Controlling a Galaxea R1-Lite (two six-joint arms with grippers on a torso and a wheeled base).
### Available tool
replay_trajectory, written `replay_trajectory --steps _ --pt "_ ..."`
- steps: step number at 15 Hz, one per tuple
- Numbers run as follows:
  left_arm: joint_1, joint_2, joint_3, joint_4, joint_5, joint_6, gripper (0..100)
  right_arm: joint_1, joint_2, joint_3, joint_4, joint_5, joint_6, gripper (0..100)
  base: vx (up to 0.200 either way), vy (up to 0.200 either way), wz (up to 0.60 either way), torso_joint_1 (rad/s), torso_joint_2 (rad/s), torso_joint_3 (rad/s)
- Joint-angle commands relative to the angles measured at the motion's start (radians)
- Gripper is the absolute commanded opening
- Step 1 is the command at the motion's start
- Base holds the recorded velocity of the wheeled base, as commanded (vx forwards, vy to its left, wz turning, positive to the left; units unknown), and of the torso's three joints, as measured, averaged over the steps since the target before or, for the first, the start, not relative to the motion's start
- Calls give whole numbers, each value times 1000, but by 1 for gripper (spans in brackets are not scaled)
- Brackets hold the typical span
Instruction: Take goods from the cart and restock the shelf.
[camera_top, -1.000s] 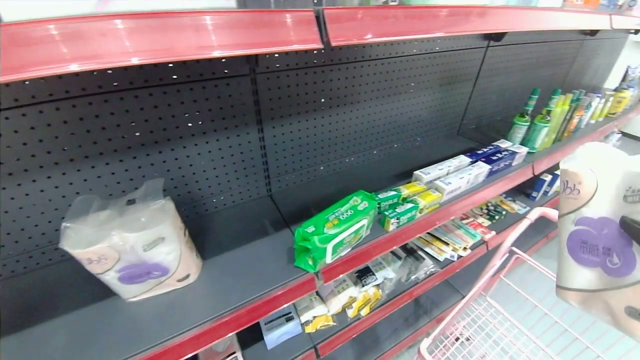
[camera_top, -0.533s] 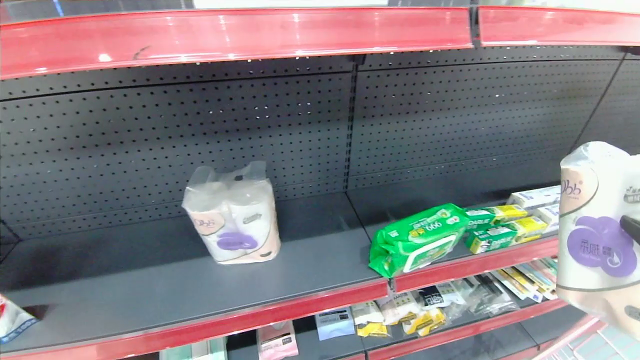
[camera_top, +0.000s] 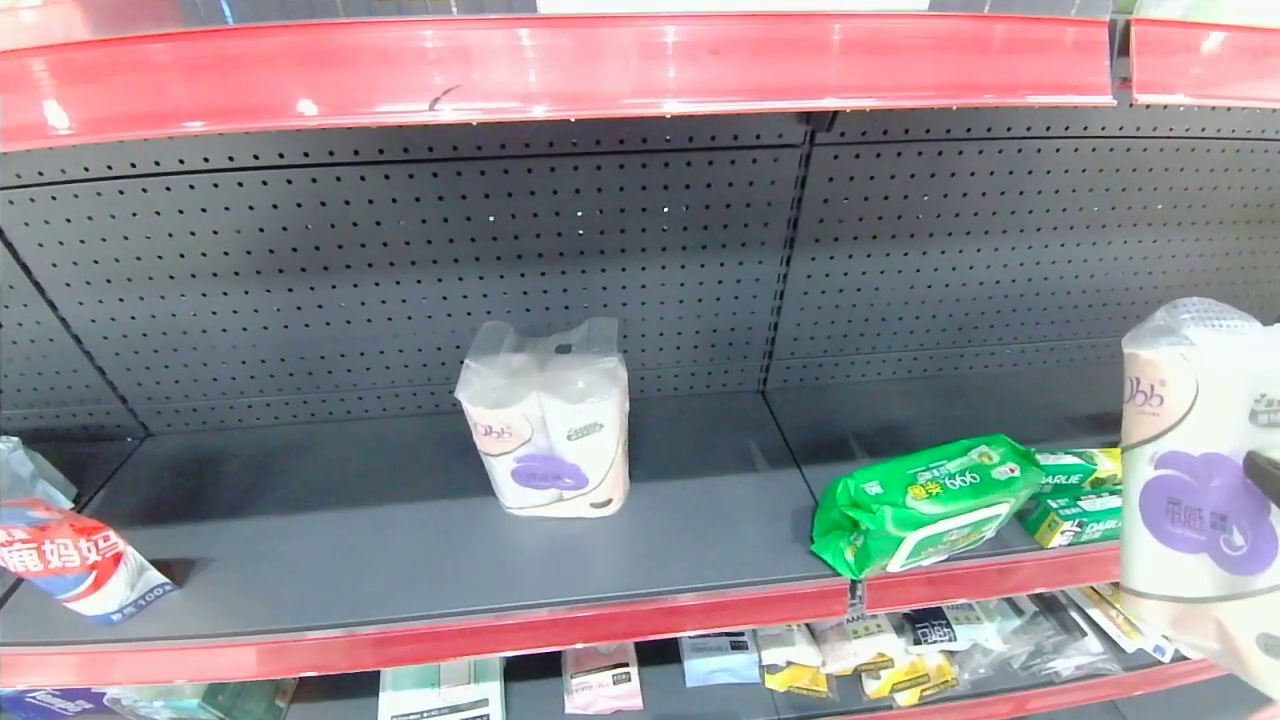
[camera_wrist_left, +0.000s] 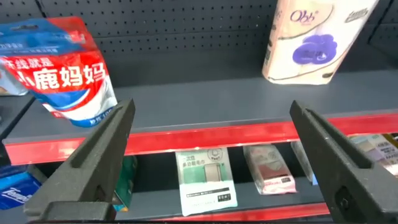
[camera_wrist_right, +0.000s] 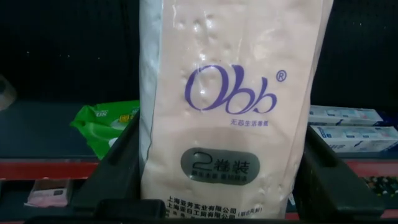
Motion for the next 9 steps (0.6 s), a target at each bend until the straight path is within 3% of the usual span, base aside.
replay_trajectory --steps 1,9 --pt "0 1 0 0 0 0 100 3 -61 38 1 1 -7 0 0 0 0 0 0 0" --pt "-1 4 0 0 -7 11 100 10 -134 58 7 22 -50 0 0 0 0 0 0 0"
